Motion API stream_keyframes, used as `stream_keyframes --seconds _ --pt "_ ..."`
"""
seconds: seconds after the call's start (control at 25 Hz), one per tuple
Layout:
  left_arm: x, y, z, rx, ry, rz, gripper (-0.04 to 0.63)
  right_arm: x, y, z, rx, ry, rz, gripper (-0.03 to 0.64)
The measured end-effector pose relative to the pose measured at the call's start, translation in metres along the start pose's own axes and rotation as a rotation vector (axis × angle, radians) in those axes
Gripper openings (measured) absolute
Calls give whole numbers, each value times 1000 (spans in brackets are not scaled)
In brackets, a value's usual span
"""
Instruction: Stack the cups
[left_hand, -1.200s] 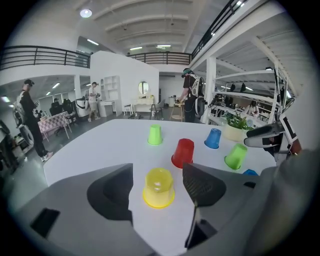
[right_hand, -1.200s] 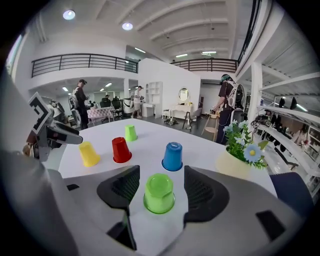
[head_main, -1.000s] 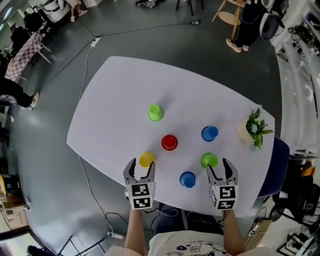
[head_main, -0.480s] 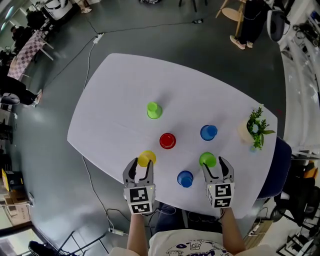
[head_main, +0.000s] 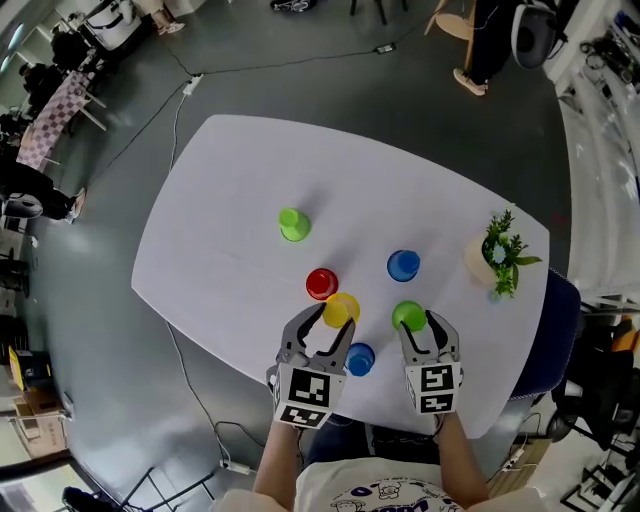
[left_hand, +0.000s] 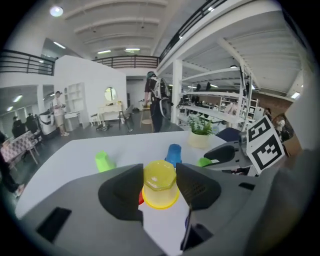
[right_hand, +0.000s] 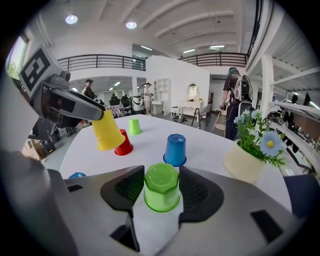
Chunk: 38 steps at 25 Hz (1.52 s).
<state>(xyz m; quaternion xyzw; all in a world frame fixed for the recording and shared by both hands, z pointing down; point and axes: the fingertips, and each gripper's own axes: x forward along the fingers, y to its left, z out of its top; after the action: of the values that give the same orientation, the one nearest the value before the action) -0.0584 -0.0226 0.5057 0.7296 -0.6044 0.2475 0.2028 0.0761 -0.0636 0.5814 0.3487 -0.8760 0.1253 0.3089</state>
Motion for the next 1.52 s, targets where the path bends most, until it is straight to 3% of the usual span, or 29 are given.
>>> stream_keyframes --seconds 0.36,0.72,0.92,1.16,1.36,1.52 --pt "49 -40 3 222 89 -202 218 -7 -3 15 44 -21 -43 236" --pt "85 -55 -17 281 134 -357 219 7 0 13 97 -1 -103 236" --pt "95 -52 -27 308 146 -364 221 15 3 10 107 15 -101 236" --pt "99 -52 -31 281 116 -389 224 17 3 10 142 4 -103 239" --pt "96 -51 -31 266 126 -386 274 5 4 18 144 -21 -103 328" --pt "82 -37 -17 250 78 -337 275 -13 12 25 132 -46 -100 337"
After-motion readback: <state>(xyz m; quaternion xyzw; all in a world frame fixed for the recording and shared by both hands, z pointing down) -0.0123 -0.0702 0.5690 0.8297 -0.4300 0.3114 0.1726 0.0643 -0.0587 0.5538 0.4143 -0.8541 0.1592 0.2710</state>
